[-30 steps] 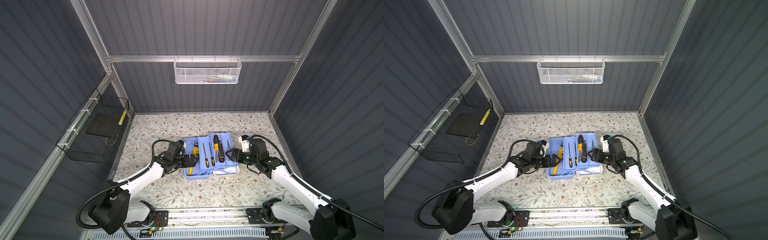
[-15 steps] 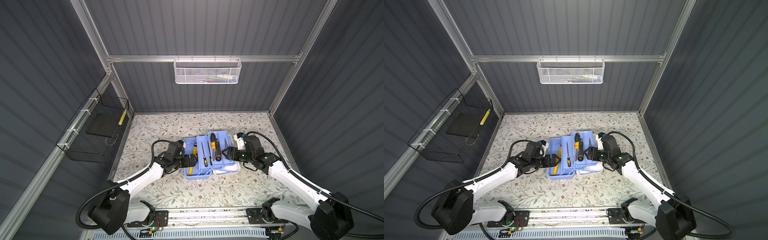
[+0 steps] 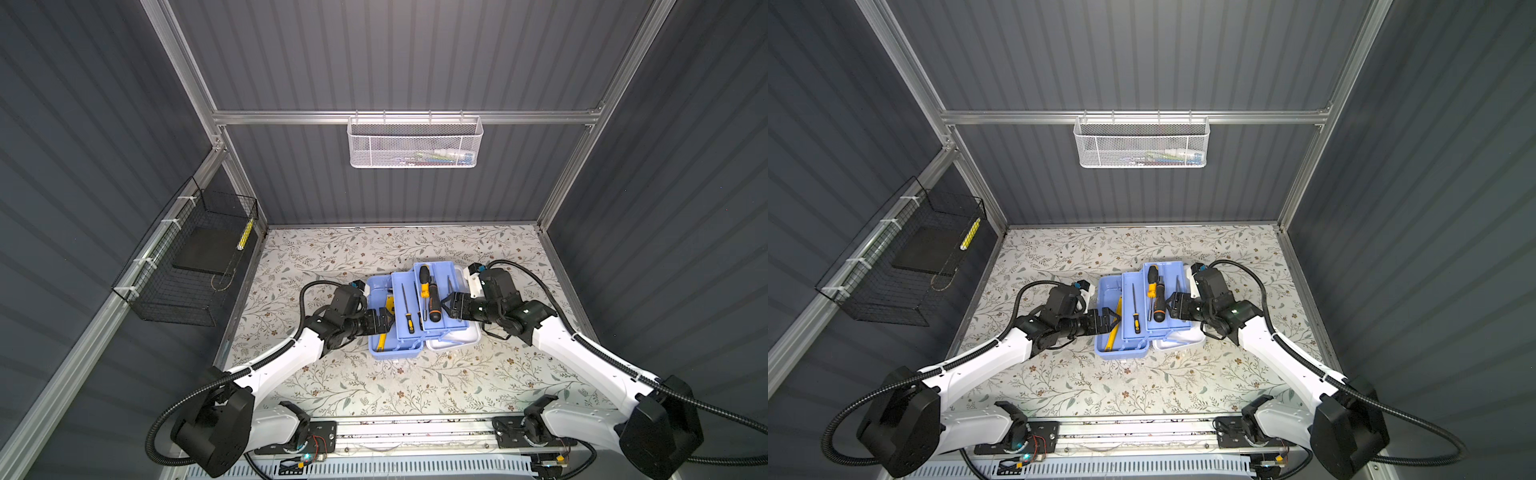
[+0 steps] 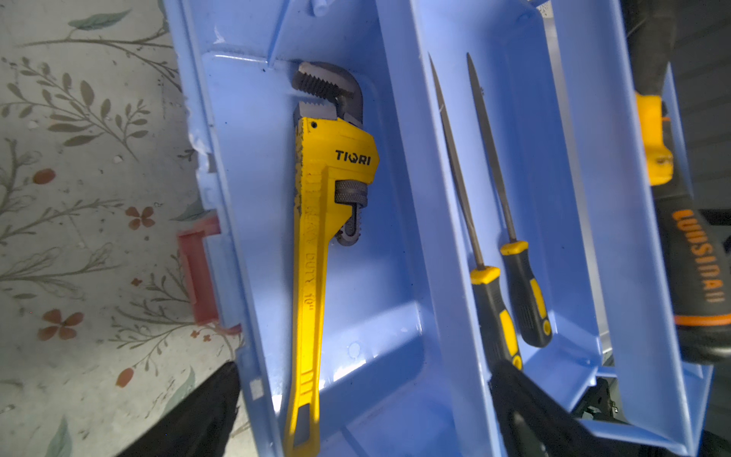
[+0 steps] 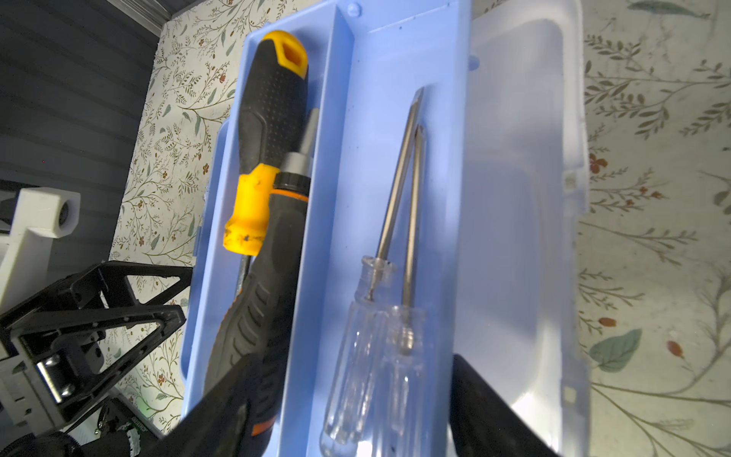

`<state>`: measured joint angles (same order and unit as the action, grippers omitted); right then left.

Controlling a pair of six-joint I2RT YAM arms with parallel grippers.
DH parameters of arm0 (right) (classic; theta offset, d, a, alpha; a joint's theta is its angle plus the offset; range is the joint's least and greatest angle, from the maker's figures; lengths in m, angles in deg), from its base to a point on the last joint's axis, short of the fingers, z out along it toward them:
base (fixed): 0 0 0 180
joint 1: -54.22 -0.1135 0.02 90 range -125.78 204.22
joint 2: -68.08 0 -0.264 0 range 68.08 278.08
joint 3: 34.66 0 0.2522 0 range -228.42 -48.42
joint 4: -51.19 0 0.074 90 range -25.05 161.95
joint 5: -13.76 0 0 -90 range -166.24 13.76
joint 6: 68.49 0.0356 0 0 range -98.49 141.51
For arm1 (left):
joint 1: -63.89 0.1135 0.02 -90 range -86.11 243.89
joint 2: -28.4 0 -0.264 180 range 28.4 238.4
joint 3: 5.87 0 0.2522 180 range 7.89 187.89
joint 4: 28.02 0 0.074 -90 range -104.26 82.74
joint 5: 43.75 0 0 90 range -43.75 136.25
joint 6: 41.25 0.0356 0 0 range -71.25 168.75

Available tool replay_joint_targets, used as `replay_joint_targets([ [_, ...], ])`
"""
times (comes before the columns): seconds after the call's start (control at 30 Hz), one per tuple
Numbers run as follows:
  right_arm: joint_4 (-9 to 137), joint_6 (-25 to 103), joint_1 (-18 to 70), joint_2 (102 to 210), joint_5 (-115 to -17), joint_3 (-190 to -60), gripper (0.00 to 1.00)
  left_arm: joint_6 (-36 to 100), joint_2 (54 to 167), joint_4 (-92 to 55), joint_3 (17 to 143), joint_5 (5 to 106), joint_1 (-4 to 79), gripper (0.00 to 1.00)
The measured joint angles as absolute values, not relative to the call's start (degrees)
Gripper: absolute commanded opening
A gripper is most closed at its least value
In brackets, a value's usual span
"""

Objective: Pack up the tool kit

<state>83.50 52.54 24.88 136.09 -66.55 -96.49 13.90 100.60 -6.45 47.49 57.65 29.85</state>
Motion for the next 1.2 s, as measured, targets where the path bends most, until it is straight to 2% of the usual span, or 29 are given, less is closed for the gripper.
replay_joint_targets([
  [0.57, 82.6, 52.4, 21.6, 140.5, -68.4, -101.7, 0.74, 13.0, 100.6, -7.8, 46.7, 57.7, 29.8, 0.98],
  [1.0, 82.4, 52.4, 20.0, 142.4, -69.0, -104.0, 0.75, 11.6, 103.0, -9.1, 47.0, 59.0, 30.3, 0.78],
  [1.2, 83.1, 52.4, 19.8, 142.7, -69.3, -105.1, 0.78, 10.8, 103.4, -9.7, 47.1, 60.0, 30.3, 0.75],
])
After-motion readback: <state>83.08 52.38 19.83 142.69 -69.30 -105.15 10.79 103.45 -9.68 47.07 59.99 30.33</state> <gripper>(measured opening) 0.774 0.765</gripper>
